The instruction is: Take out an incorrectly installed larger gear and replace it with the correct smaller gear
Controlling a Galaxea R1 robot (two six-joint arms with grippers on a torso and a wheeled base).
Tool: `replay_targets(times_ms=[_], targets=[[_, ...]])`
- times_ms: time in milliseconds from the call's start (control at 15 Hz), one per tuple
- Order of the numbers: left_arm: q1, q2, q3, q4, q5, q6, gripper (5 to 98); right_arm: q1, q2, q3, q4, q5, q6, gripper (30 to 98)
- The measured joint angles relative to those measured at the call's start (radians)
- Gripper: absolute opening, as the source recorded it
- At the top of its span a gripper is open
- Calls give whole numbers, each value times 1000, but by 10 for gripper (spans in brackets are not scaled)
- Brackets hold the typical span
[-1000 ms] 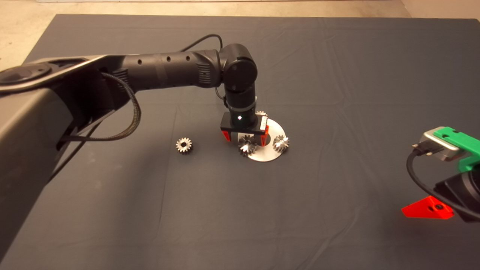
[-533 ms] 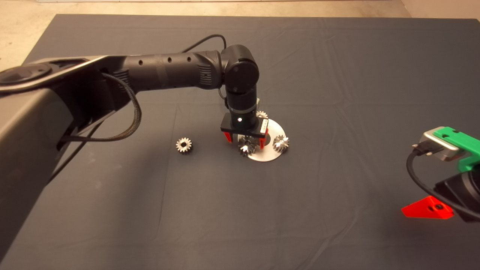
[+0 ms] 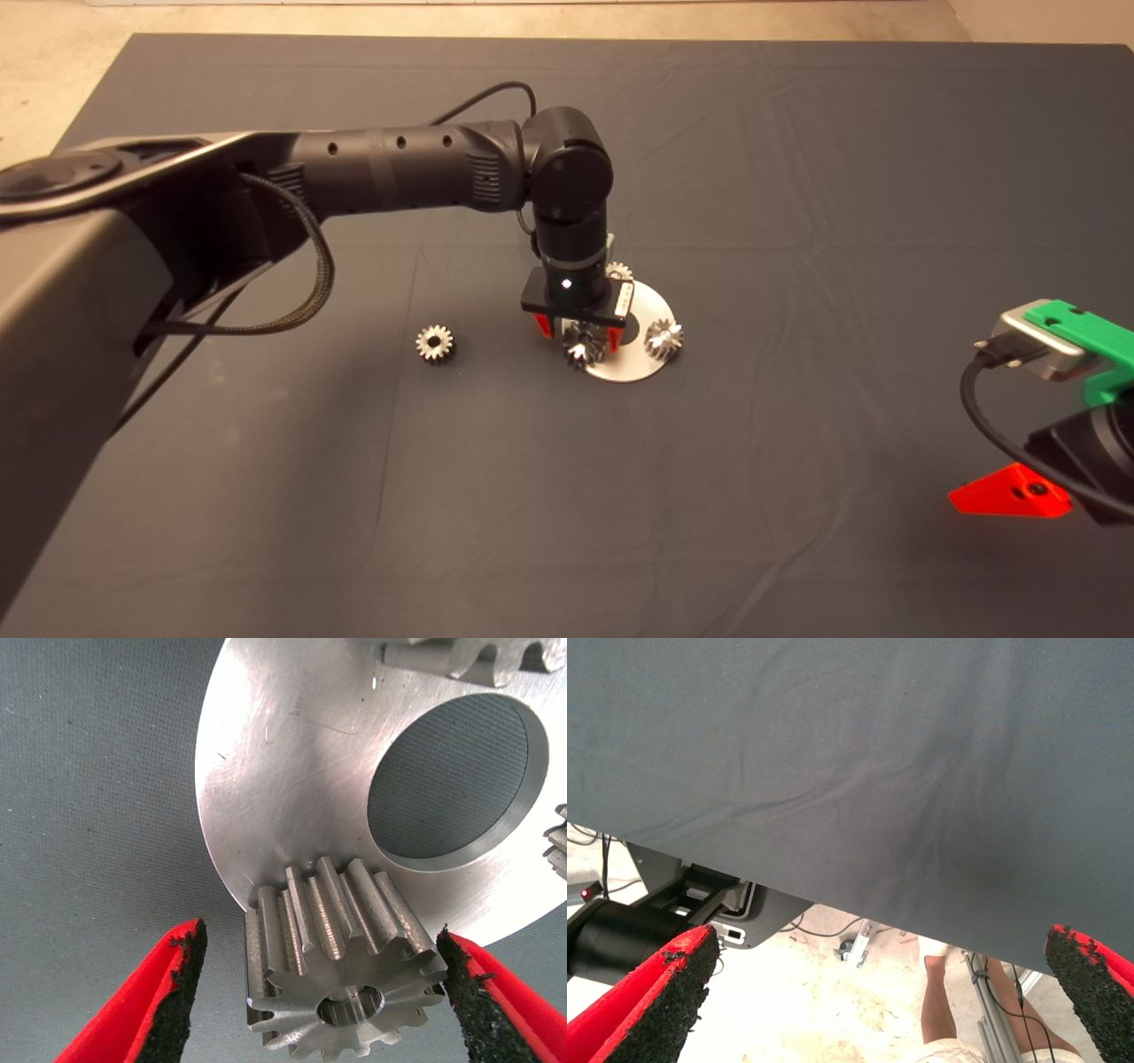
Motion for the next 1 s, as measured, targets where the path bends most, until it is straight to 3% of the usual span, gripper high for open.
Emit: replay_targets(times_ms=[400,1000], targets=[[0,0,3,0,-1,0,557,0,0,0,0,0,0,977],[6,0,4,0,-4,0,505,0,0,0,0,0,0,977]])
